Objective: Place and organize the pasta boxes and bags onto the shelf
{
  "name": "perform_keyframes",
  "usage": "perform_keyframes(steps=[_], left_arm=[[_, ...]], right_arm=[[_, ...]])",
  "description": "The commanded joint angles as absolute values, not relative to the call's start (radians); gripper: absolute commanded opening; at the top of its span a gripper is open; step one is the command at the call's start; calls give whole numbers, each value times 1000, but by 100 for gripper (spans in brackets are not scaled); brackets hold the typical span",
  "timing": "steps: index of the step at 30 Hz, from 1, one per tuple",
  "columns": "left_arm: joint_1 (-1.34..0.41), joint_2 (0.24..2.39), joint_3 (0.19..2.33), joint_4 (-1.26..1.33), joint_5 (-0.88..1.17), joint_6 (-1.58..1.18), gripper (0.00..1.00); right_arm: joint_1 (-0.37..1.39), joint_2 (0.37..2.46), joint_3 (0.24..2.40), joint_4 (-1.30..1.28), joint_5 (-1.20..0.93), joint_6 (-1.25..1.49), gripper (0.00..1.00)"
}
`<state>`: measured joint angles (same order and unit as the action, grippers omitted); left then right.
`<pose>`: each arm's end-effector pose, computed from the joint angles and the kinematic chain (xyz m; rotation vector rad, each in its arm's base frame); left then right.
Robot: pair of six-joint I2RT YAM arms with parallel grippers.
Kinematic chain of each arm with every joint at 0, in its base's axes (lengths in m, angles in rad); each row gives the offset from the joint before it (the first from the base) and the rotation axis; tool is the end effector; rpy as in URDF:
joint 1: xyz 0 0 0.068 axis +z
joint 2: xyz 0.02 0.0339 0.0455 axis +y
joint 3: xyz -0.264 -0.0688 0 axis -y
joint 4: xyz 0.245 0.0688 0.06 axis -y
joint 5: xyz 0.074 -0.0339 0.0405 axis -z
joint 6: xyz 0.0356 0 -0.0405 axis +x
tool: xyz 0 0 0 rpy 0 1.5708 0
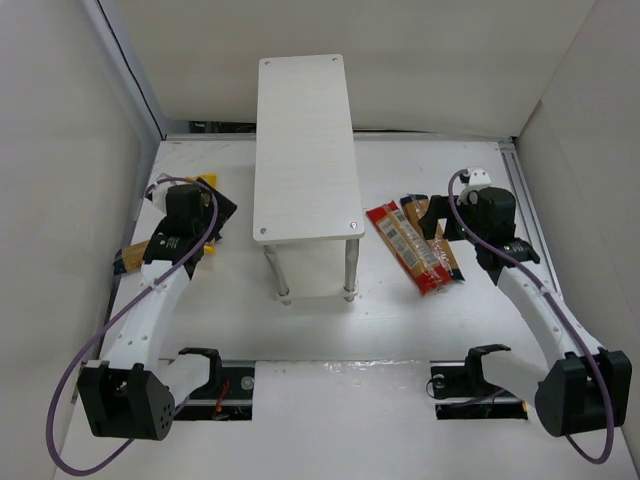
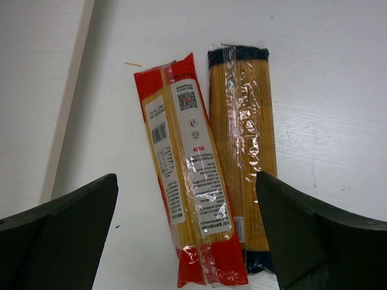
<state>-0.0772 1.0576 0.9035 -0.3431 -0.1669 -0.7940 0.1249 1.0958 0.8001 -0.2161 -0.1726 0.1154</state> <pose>0.2373 -0.0124 0.3131 -0.8258 1.9097 -0.3642 0.2435 0.0367 0.2809 -0.1156 2.0874 0.3258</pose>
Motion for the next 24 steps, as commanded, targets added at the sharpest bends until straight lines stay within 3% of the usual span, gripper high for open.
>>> perform_keyframes(steps=[1, 9, 24], left_arm=[[-80, 1034, 927, -286, -131, -775, 100], [-80, 1025, 887, -232, -86, -773, 100], [-89, 1025, 839, -224, -103, -753, 100]], right_arm=[[146, 1029, 781, -150, -166, 41, 100], [166, 1028, 749, -185, -287, -86, 100], [322, 1501, 1006, -405, 35, -185, 100]])
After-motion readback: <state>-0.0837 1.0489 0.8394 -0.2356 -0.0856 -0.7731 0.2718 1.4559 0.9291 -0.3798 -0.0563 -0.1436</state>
